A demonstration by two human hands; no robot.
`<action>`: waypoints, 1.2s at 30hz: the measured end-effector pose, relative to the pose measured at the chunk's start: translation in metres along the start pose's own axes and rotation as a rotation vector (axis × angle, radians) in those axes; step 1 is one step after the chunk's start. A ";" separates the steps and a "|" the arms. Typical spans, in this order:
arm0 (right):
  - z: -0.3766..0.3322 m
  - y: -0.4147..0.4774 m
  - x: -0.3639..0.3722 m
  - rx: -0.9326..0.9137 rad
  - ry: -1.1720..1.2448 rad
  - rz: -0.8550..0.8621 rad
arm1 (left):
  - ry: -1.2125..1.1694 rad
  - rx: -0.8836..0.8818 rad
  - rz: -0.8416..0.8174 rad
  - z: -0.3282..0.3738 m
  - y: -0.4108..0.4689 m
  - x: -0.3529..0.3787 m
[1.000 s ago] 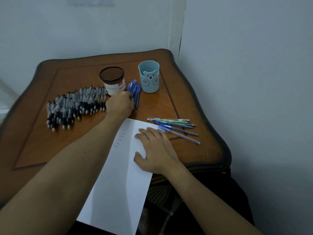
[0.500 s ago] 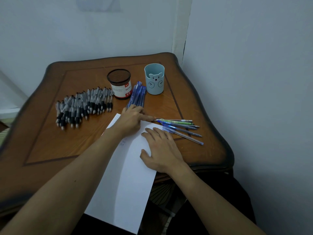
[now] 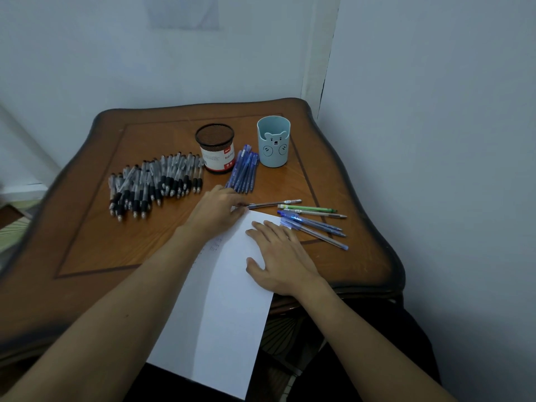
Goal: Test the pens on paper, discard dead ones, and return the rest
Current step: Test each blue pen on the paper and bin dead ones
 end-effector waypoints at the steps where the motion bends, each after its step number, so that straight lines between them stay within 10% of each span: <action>1: 0.000 0.000 0.000 0.000 0.008 0.003 | -0.042 -0.014 0.010 0.000 0.000 -0.001; 17: 0.001 0.001 0.002 0.012 0.011 0.017 | -0.044 -0.150 -0.044 0.001 -0.024 -0.009; 22: 0.001 0.002 0.001 0.017 0.032 0.021 | -0.540 -0.319 0.115 0.001 -0.035 -0.015; 28: 0.001 0.002 0.000 0.024 0.028 0.007 | -1.683 -0.400 0.091 0.016 -0.049 -0.016; 36: 0.000 0.002 -0.002 0.024 0.035 0.006 | -1.909 -0.486 0.134 0.020 -0.057 -0.008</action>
Point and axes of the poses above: each hand's wrist, its own y-axis towards the middle knuckle, its own x-axis out of the palm, z = x × y, the point moved 1 cm from there along y, towards the middle knuckle, and after that the axes turned 8 degrees about -z, right-handed, at the moved point
